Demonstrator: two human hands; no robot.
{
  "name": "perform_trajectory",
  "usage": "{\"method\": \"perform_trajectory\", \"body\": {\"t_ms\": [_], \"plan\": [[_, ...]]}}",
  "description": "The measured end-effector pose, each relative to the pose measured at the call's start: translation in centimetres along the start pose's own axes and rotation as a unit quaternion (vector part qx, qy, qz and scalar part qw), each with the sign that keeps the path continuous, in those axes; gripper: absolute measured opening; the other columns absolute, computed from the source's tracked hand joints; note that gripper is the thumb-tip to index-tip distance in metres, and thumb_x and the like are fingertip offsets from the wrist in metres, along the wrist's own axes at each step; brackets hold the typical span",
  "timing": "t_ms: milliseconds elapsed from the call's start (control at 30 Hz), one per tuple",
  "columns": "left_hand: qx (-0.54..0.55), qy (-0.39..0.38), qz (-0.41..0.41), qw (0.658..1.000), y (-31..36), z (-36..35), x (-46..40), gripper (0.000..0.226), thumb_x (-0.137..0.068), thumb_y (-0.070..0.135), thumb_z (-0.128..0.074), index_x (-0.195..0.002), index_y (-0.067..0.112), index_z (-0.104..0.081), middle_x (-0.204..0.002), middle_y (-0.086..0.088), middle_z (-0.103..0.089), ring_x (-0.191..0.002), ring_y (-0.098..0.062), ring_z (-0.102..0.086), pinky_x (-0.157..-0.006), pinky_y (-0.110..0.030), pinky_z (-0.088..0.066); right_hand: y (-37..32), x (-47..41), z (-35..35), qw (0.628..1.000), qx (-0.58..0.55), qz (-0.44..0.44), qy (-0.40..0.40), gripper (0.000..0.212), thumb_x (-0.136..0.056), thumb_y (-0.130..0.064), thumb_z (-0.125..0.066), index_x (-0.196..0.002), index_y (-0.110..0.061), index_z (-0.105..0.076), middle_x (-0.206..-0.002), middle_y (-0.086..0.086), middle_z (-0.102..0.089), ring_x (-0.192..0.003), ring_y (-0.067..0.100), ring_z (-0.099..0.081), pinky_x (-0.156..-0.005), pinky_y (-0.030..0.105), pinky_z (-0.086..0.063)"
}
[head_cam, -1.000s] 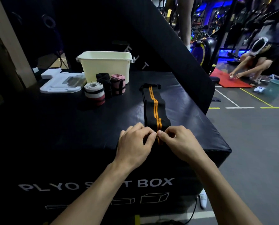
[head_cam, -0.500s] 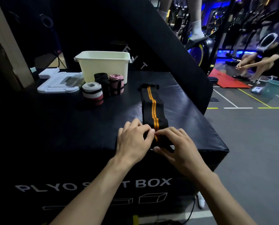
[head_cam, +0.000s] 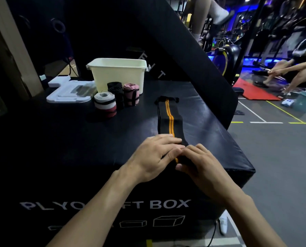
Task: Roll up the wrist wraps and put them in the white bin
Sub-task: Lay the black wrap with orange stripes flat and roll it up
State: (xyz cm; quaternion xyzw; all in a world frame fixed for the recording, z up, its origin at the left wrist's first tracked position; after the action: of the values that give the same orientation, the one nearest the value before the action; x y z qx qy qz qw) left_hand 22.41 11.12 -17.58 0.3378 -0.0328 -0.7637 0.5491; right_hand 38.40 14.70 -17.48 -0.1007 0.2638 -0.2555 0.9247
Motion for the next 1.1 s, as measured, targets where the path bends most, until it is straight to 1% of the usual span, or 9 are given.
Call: {"method": "perform_trajectory", "body": {"t_ms": [100, 200, 267, 333, 467, 800, 900, 1000, 1100], "plan": [[0.015, -0.119, 0.064, 0.991, -1.7, -1.1, 0.0, 0.072, -0.099, 0.073, -0.006, -0.145, 0.044, -0.054, -0.157, 0.025, -0.042, -0.15, 0.007, -0.024, -0.128, -0.035, -0.013, 0.0, 0.3, 0.1, 1.0, -0.023, -0.008, -0.008, 0.031, -0.096, -0.049, -0.06, -0.12, -0.031, -0.064, -0.104, -0.024, -0.058, -0.095, 0.005, -0.045, -0.084, 0.027, -0.043], [-0.026, -0.158, 0.086, 0.983, -2.7, -1.4, -0.6, 0.07, -0.095, 0.076, -0.001, -0.148, 0.055, -0.042, -0.162, 0.03, -0.027, -0.153, 0.008, -0.01, -0.128, -0.037, -0.004, 0.1, 0.2, 0.1, 0.999, -0.035, -0.008, -0.001, 0.029, -0.097, -0.043, -0.063, -0.12, -0.026, -0.068, -0.105, -0.024, -0.058, -0.097, 0.002, -0.046, -0.086, 0.017, -0.038], [-0.063, -0.186, 0.094, 0.976, -3.2, -1.7, -1.4, 0.06, -0.1, 0.07, -0.007, -0.152, 0.056, -0.033, -0.166, 0.028, -0.018, -0.155, 0.002, -0.004, -0.128, -0.04, -0.001, 0.0, 0.0, 0.1, 0.999, -0.043, -0.009, -0.001, 0.03, -0.096, -0.045, -0.06, -0.117, -0.024, -0.068, -0.103, -0.023, -0.058, -0.096, 0.002, -0.047, -0.085, 0.012, -0.036], [-0.121, -0.217, 0.097, 0.964, -3.8, -1.9, -2.5, 0.051, -0.106, 0.06, -0.018, -0.157, 0.053, -0.022, -0.169, 0.024, -0.009, -0.157, -0.005, 0.001, -0.129, -0.044, -0.001, -0.2, -0.2, 0.0, 0.999, -0.043, -0.01, -0.001, 0.03, -0.095, -0.045, -0.058, -0.112, -0.023, -0.069, -0.099, -0.016, -0.061, -0.094, 0.006, -0.05, -0.083, 0.012, -0.037], [-0.161, -0.253, 0.127, 0.945, -5.2, -1.9, -5.5, 0.053, -0.107, 0.061, -0.022, -0.159, 0.052, -0.015, -0.171, 0.02, -0.004, -0.159, -0.012, 0.002, -0.128, -0.051, -0.002, -0.4, -0.4, 0.2, 0.999, -0.047, -0.016, -0.009, 0.03, -0.095, -0.043, -0.058, -0.11, -0.019, -0.07, -0.098, -0.009, -0.063, -0.093, 0.01, -0.051, -0.082, 0.007, -0.035], [-0.17, -0.255, 0.231, 0.923, -7.6, -3.1, -10.8, 0.059, -0.106, 0.061, -0.017, -0.163, 0.044, -0.011, -0.172, 0.014, -0.001, -0.159, -0.024, 0.005, -0.126, -0.053, 0.001, 0.0, -0.3, 0.4, 0.997, -0.074, -0.032, -0.01, 0.032, -0.098, -0.042, -0.054, -0.113, -0.017, -0.068, -0.1, -0.007, -0.063, -0.094, 0.011, -0.052, -0.081, 0.008, -0.035], [-0.173, -0.25, 0.237, 0.923, -8.4, -3.2, -11.8, 0.059, -0.106, 0.061, -0.017, -0.162, 0.044, -0.013, -0.173, 0.012, -0.002, -0.159, -0.027, 0.004, -0.126, -0.052, 0.0, 0.1, -0.2, 0.3, 0.996, -0.083, -0.031, -0.006, 0.032, -0.099, -0.041, -0.053, -0.112, -0.015, -0.068, -0.1, -0.005, -0.063, -0.095, 0.013, -0.054, -0.08, 0.016, -0.038], [-0.177, -0.25, 0.24, 0.921, -9.6, -3.3, -12.9, 0.058, -0.106, 0.061, -0.016, -0.162, 0.045, -0.013, -0.172, 0.013, -0.002, -0.159, -0.028, 0.004, -0.127, -0.051, 0.0, 0.2, -0.3, 0.2, 0.995, -0.093, -0.032, -0.008, 0.032, -0.099, -0.041, -0.052, -0.112, -0.015, -0.067, -0.1, -0.004, -0.063, -0.096, 0.016, -0.055, -0.083, 0.029, -0.044], [-0.18, -0.256, 0.241, 0.919, -11.1, -3.5, -13.8, 0.061, -0.104, 0.065, -0.015, -0.162, 0.046, -0.01, -0.172, 0.014, 0.001, -0.159, -0.028, 0.007, -0.127, -0.05, 0.001, 0.6, -0.4, 0.1, 0.992, -0.121, -0.036, -0.01, 0.031, -0.1, -0.04, -0.052, -0.113, -0.016, -0.067, -0.101, -0.005, -0.063, -0.098, 0.015, -0.057, -0.084, 0.029, -0.045]]}}
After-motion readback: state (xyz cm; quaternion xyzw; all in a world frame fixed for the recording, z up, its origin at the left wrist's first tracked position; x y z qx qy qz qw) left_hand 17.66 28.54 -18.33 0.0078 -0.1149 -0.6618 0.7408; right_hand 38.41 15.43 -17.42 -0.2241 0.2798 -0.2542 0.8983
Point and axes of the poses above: each hand's wrist, its own x-axis away from the middle knuckle, its own z-axis out of the back of the hand, y = z × x, the point moved 5 cm from there along -x, towards the middle knuckle
